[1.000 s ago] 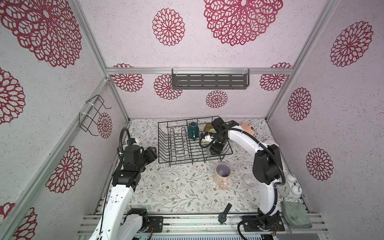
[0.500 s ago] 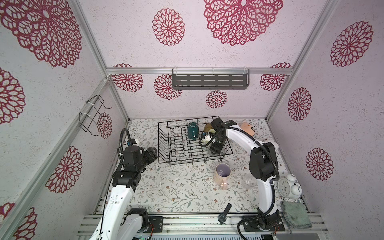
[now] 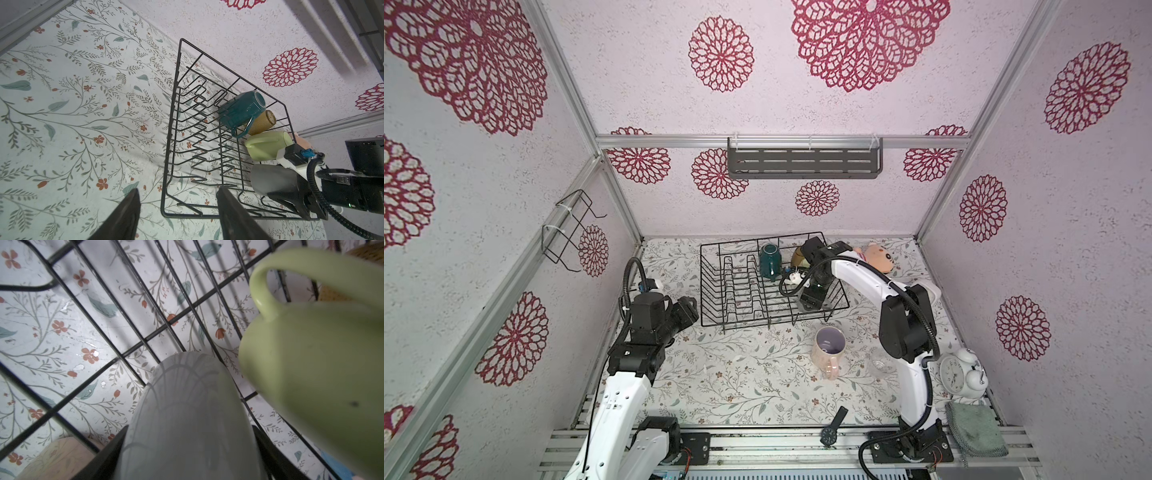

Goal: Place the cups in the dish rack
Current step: 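Lower the cream mug into the rack with the right gripper while the left withdraws, then set the cream mug upside down in the rack and open the right gripper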

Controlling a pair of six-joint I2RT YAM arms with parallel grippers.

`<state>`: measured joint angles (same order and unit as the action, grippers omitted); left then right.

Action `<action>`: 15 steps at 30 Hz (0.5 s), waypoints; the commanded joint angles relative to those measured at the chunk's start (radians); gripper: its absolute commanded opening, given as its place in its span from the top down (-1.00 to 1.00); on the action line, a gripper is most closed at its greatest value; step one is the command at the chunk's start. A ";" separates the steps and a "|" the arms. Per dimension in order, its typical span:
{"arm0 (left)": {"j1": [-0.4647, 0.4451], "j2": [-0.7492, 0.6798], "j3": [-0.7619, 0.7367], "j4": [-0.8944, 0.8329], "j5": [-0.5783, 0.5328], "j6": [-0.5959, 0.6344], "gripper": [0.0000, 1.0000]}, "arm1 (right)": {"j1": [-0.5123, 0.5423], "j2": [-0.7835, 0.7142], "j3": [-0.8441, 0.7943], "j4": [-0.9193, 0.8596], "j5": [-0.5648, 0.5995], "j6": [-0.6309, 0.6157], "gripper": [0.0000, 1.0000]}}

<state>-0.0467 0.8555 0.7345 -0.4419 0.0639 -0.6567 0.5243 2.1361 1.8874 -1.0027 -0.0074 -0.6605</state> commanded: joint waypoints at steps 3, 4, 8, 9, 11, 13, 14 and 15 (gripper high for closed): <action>0.010 -0.013 0.043 -0.022 0.000 0.040 -0.26 | 0.003 -0.028 0.019 -0.028 0.079 0.030 -0.51; 0.010 -0.016 0.044 -0.025 -0.005 0.042 -0.26 | 0.003 -0.027 0.020 -0.029 0.089 0.036 -0.50; 0.009 -0.025 0.046 -0.026 0.000 0.042 -0.26 | 0.001 -0.034 0.018 -0.029 0.104 0.041 -0.56; 0.009 -0.027 0.049 -0.030 0.001 0.049 -0.26 | 0.000 -0.035 0.018 -0.019 0.105 0.042 -0.57; 0.010 -0.030 0.051 -0.043 -0.014 0.056 -0.27 | 0.001 -0.037 0.023 -0.020 0.083 0.044 -0.61; 0.013 -0.032 0.058 -0.063 -0.040 0.049 -0.33 | 0.000 -0.045 0.017 -0.017 0.050 0.044 -0.70; 0.013 -0.030 0.064 -0.078 -0.056 0.043 -0.47 | 0.000 -0.046 0.015 -0.021 0.027 0.038 -0.70; 0.015 -0.029 0.072 -0.096 -0.080 0.035 -0.67 | -0.001 -0.043 0.018 -0.023 0.015 0.036 -0.70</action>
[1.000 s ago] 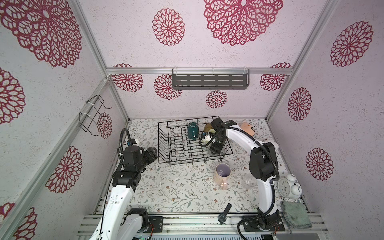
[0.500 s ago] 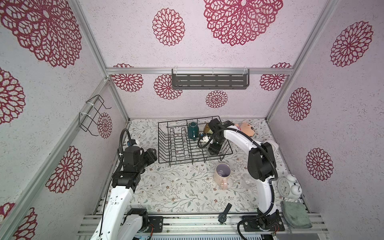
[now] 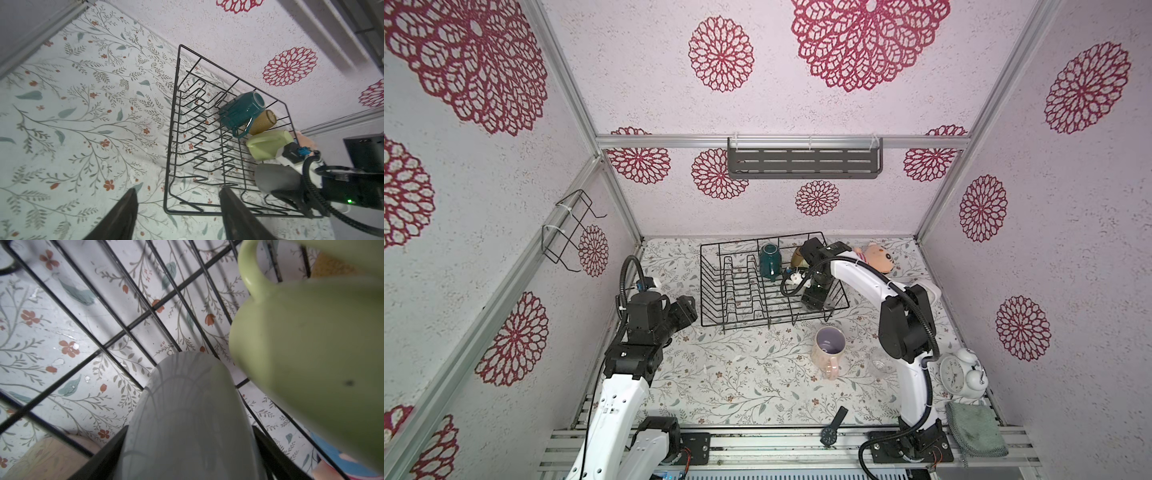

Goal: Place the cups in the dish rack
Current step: 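Set the cream mug upside down in the rack and open the right gripper, then grasp the pink pearly mug on the table with the left gripper while the right withdraws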

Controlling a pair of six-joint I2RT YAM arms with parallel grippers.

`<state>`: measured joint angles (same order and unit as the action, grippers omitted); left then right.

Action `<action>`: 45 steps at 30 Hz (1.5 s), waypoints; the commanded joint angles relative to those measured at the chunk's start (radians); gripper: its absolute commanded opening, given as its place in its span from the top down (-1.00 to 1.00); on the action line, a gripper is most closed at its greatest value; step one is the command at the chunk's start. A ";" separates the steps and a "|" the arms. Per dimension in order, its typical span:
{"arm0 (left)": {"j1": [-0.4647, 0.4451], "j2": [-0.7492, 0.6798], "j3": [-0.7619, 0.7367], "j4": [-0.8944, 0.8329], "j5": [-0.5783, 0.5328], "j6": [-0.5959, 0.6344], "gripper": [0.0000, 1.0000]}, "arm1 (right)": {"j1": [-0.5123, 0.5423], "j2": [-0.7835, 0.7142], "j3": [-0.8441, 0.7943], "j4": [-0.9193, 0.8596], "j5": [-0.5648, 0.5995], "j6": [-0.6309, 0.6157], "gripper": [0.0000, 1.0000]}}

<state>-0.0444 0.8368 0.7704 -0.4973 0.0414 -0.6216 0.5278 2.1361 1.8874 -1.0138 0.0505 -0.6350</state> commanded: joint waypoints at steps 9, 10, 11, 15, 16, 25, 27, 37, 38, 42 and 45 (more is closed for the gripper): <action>0.013 -0.086 -0.015 -0.015 -0.140 -0.031 -0.95 | -0.011 -0.057 0.039 -0.008 -0.007 0.042 -0.73; 0.014 -0.093 -0.017 -0.005 -0.132 -0.031 -0.95 | -0.012 -0.065 0.036 -0.006 -0.008 0.049 -0.74; 0.014 -0.097 -0.021 0.009 -0.109 -0.029 -0.95 | -0.013 -0.076 0.031 -0.001 -0.014 0.055 -0.97; 0.014 -0.089 -0.017 0.064 0.097 0.042 -0.95 | -0.020 -0.114 0.010 0.026 -0.053 0.073 -0.98; 0.012 -0.086 -0.018 0.073 0.135 0.045 -0.95 | -0.022 -0.123 0.009 0.027 -0.064 0.080 -0.98; -0.085 -0.044 -0.009 0.154 0.285 0.085 -0.95 | -0.050 -0.300 -0.116 0.117 -0.156 0.083 -0.98; -0.137 -0.024 0.005 0.150 0.304 0.111 -0.96 | -0.076 -0.394 -0.217 0.228 -0.176 0.088 -0.98; -0.398 0.093 0.053 0.153 0.248 0.116 -0.95 | -0.127 -0.907 -0.981 1.365 0.068 0.353 -0.98; -0.412 0.109 0.059 0.163 0.253 0.098 -0.95 | -0.135 -0.944 -1.056 1.490 0.125 0.400 -0.98; -0.499 0.157 0.080 0.190 0.240 0.101 -0.95 | -0.194 -1.026 -1.229 1.733 0.262 0.486 -0.98; -0.559 0.208 0.108 0.170 0.195 0.135 -0.95 | -0.217 -1.074 -1.271 1.693 0.399 0.520 -0.98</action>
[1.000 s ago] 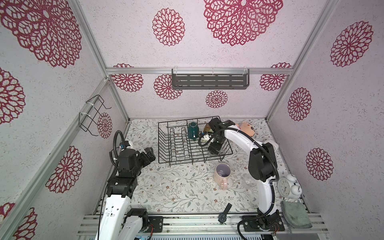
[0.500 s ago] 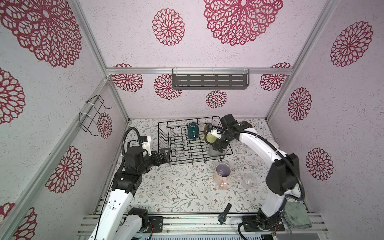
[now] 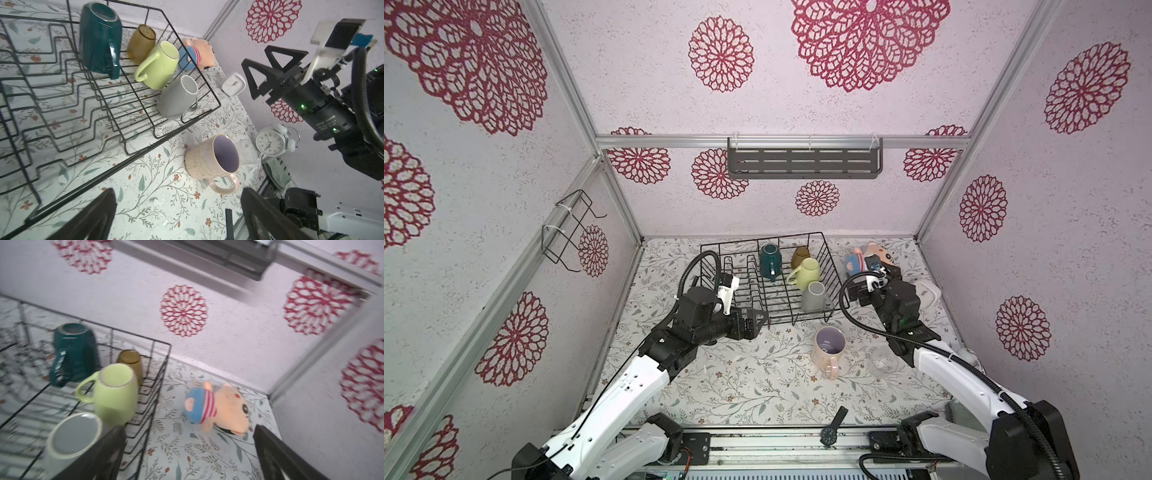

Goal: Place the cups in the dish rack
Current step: 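Grasp the pink pearly mug on the table with the left gripper while the right withdraws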

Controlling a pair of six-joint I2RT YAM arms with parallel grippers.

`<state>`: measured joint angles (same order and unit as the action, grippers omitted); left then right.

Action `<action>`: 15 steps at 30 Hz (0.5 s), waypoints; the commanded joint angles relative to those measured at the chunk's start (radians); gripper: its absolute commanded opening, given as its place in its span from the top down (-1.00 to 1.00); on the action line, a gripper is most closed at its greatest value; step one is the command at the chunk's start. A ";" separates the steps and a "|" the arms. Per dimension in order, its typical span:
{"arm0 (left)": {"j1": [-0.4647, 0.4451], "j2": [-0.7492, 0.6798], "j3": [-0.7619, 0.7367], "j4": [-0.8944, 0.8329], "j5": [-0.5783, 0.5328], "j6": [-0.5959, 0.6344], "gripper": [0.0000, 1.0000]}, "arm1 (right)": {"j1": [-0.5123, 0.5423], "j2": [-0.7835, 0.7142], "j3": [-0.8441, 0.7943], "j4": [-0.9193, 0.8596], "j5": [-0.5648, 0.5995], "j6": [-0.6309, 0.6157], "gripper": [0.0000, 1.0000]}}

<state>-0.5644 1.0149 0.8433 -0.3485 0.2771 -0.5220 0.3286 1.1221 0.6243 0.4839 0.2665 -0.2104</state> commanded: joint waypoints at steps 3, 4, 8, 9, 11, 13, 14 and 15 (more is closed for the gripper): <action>-0.095 0.095 0.078 -0.015 -0.045 0.088 -0.95 | -0.042 -0.104 -0.104 0.235 0.289 0.137 -0.98; -0.117 0.122 0.098 -0.026 -0.049 0.106 -0.95 | -0.052 -0.120 -0.150 0.276 0.317 0.155 -0.98; -0.177 0.233 0.165 -0.077 -0.030 0.124 -0.95 | -0.101 -0.133 -0.295 0.378 0.323 0.177 -0.98; -0.187 0.262 0.175 -0.082 -0.010 0.126 -0.96 | -0.111 -0.119 -0.328 0.410 0.311 0.164 -0.98; -0.209 0.306 0.202 -0.099 -0.001 0.129 -0.97 | -0.122 -0.088 -0.377 0.472 0.287 0.139 -0.98; -0.229 0.342 0.235 -0.120 0.010 0.135 -0.98 | -0.130 -0.049 -0.399 0.499 0.238 0.115 -0.98; -0.236 0.357 0.246 -0.125 0.014 0.143 -0.97 | -0.132 -0.026 -0.403 0.515 0.226 0.111 -0.98; -0.246 0.375 0.257 -0.131 0.007 0.157 -0.98 | -0.131 0.004 -0.408 0.541 0.216 0.116 -0.98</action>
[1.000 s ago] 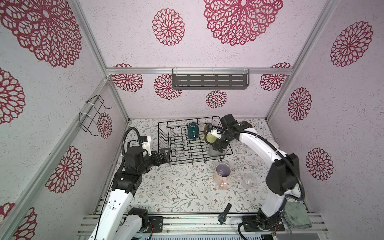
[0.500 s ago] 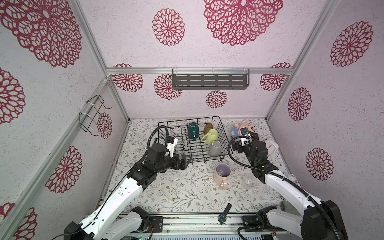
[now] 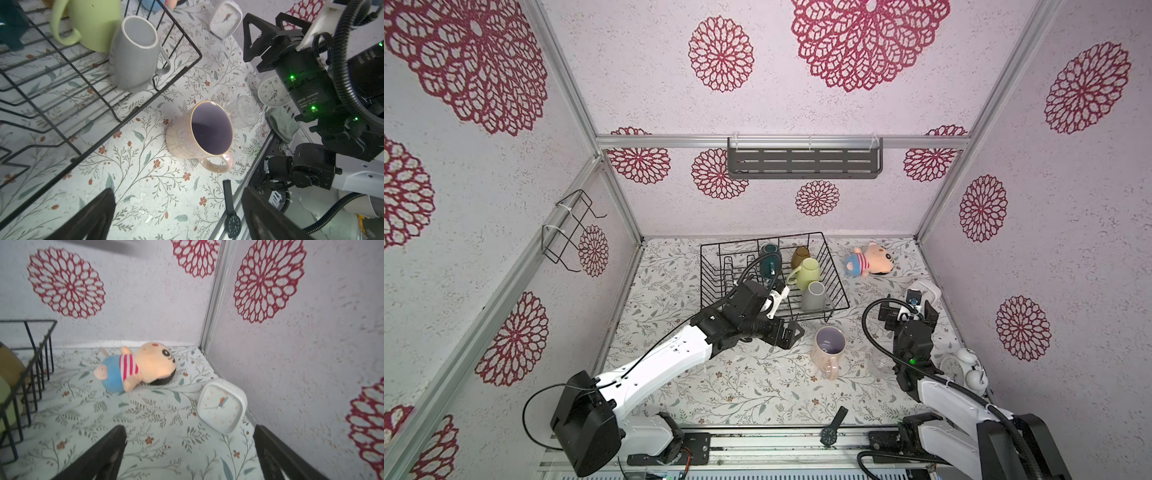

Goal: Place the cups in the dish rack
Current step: 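Grasp the pink pearly mug on the table with the left gripper while the right withdraws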

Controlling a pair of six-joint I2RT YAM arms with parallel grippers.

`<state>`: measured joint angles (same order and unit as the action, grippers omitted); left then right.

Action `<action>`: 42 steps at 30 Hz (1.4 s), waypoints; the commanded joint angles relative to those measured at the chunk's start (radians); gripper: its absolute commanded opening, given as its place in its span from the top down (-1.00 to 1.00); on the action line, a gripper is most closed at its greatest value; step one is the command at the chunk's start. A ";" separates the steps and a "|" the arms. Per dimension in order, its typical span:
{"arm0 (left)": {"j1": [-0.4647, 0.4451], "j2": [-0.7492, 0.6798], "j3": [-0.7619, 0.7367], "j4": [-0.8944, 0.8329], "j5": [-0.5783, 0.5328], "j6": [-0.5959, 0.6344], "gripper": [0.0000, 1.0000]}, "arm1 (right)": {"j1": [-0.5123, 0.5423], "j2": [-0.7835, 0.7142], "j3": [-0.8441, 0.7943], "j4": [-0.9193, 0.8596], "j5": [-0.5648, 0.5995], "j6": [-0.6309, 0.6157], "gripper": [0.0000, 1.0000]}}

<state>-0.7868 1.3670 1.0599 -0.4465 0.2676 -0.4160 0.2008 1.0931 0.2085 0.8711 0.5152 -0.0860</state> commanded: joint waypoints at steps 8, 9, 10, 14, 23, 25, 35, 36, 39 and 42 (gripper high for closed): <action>-0.104 0.263 0.231 -0.219 -0.085 0.121 -0.93 | -0.006 0.138 -0.024 0.273 -0.078 -0.017 -0.98; -0.110 0.287 0.244 -0.225 -0.089 0.117 -0.91 | -0.004 0.134 -0.021 0.261 -0.073 -0.024 -0.98; -0.116 0.307 0.258 -0.229 -0.094 0.111 -0.90 | -0.006 0.131 -0.021 0.251 -0.063 -0.026 -0.98; -0.123 0.361 0.300 -0.234 -0.135 0.081 -0.89 | -0.004 0.127 -0.026 0.259 -0.057 -0.013 -0.98; -0.135 0.440 0.348 -0.228 -0.153 0.033 -0.76 | -0.005 0.126 -0.022 0.252 -0.032 -0.013 -0.98; -0.135 0.454 0.372 -0.242 -0.155 0.027 -0.74 | -0.004 0.128 -0.024 0.246 -0.017 0.002 -0.98; -0.132 0.465 0.430 -0.206 -0.179 0.054 -0.72 | -0.004 0.140 -0.010 0.236 0.000 0.021 -0.98; -0.134 0.481 0.441 -0.217 -0.192 0.051 -0.71 | -0.006 0.137 -0.010 0.235 0.002 0.013 -0.98; -0.134 0.524 0.489 -0.274 -0.220 0.033 -0.57 | -0.005 0.130 -0.018 0.230 0.037 0.025 -0.98; -0.135 0.545 0.496 -0.269 -0.206 0.035 -0.48 | -0.006 0.140 -0.014 0.244 0.028 0.019 -0.98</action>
<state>-0.9112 1.8874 1.5402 -0.6853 0.0746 -0.3855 0.1989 1.2339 0.1848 1.0729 0.5159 -0.0845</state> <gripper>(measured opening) 0.743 0.989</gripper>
